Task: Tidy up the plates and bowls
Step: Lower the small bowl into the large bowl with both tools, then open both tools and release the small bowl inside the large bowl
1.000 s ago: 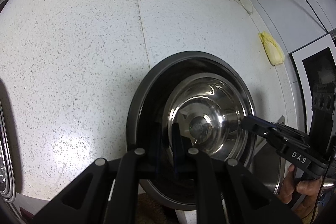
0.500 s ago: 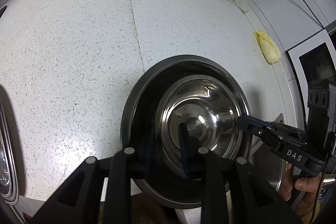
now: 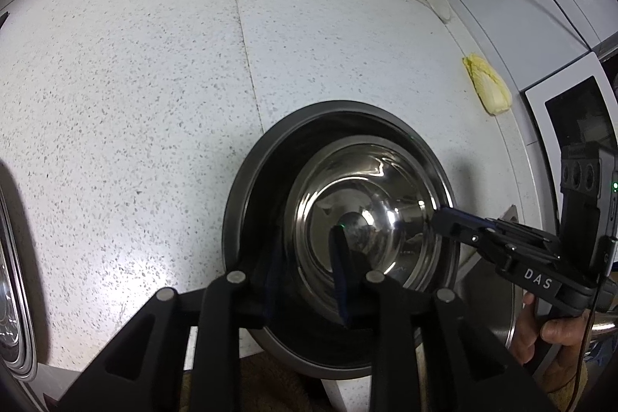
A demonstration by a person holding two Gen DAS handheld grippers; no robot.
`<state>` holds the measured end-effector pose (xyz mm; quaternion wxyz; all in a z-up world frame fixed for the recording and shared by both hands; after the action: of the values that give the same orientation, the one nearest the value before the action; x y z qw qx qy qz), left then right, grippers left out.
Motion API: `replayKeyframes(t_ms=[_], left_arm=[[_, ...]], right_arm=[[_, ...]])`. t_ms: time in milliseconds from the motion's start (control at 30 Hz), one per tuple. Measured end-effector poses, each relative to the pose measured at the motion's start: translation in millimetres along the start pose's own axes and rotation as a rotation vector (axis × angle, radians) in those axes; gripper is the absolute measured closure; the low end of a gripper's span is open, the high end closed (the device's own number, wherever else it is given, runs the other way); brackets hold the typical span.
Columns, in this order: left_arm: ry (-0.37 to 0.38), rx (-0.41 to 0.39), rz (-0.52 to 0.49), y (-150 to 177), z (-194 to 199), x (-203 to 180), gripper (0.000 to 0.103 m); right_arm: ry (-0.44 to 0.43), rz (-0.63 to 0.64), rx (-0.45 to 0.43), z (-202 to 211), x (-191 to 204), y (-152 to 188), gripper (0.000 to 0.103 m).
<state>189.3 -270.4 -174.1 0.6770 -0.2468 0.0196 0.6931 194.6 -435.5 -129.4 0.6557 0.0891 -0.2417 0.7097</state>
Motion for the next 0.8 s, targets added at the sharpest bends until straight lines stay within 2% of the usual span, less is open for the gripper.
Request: replayKeyframes(t_ms=[100, 200, 333, 800], left_arm=[[0.007, -0.015, -0.010, 0.5, 4.3, -1.8, 0.069], [-0.013, -0.033, -0.019, -0.5, 9.2, -2.3, 0.058], [0.014, -0.031, -0.011, 0.0, 11.7, 0.3, 0.058], [0.034, -0.047, -0.016, 2.9, 22.4, -0.5, 0.056]], right_arm=[[-0.002, 0.004, 0.000, 0.8, -0.5, -0.9, 0.095], [-0.014, 0.011, -0.001, 2.8, 1.1, -0.5, 0.089], [-0.021, 0.031, -0.006, 5.7, 5.0, -0.5, 0.079], [-0.013, 0.093, -0.023, 11.1, 15.9, 2.4, 0.065]])
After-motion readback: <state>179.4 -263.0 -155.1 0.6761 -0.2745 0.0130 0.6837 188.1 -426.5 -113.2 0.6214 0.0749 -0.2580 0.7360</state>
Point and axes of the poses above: each gripper's, at about its wrist camera, not at the fingertips, and z roughly against the way its jaws point, x to its left, y to its underside, the point moved 3 cm from there along -z, roughly the way its jaws point, and after that the axes turned 6 degrees about -z, right-handed, at the moved point
